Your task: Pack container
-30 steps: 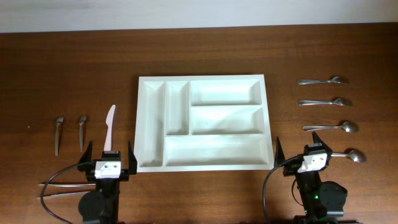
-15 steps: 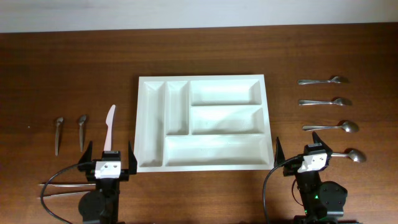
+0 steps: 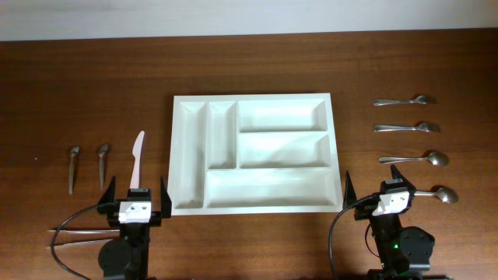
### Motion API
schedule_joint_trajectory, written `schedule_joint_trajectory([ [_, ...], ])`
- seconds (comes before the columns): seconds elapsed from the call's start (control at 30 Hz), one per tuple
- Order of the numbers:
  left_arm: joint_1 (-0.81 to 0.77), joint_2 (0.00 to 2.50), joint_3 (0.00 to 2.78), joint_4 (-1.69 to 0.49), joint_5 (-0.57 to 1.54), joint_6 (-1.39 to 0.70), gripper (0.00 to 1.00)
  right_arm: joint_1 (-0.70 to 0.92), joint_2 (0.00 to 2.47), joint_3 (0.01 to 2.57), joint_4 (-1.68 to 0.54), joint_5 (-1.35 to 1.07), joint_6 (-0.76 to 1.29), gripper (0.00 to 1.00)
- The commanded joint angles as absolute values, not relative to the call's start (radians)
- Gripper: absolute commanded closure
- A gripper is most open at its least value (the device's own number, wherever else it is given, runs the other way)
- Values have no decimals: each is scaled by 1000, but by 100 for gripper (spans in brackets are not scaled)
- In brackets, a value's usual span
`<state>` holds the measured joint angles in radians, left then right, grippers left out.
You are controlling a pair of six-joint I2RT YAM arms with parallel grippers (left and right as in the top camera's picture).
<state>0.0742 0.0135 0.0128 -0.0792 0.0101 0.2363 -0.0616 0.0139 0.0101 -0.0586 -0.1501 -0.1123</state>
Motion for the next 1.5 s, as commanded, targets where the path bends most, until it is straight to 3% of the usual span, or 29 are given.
schedule_joint_trajectory([
  [0.0,70,6,9,-83,3,241,1,-50,4,6,-67,-134,-111,1],
  [0.73,70,6,9,-83,3,241,1,-50,4,6,-49,-138,-110,1],
  [1.0,70,6,9,-83,3,241,1,-54,6,61,40,-136,30,1],
  [1.23,70,6,9,-83,3,241,1,-54,120,325,-212,113,-10,1],
  [1.47,70,6,9,-83,3,241,1,-54,540,803,-576,155,-10,1],
])
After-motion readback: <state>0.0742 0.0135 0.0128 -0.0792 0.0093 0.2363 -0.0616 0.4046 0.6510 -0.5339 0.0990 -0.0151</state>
